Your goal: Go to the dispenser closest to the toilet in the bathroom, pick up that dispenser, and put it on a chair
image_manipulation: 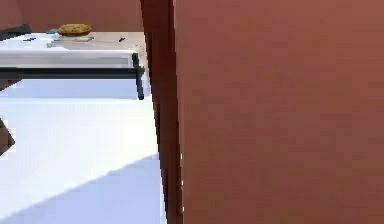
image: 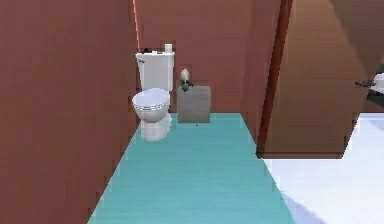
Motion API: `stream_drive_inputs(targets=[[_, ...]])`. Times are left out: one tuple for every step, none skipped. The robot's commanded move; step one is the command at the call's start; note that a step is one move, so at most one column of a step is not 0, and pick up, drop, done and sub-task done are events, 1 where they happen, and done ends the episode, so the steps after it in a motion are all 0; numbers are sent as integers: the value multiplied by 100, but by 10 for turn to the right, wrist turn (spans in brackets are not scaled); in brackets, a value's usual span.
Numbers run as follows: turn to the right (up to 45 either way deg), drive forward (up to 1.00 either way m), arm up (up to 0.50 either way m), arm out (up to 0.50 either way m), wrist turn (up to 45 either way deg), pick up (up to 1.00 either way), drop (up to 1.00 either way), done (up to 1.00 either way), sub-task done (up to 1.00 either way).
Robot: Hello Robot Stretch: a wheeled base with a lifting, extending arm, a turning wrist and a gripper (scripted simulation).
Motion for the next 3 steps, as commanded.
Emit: stream_drive_inputs(targets=[[0, 100, 0, 0, 0, 0, 0, 0, 0], [0, 60, 0, 0, 0, 0, 0, 0, 0], [210, 0, 0, 0, 0, 0, 0, 0, 0]])
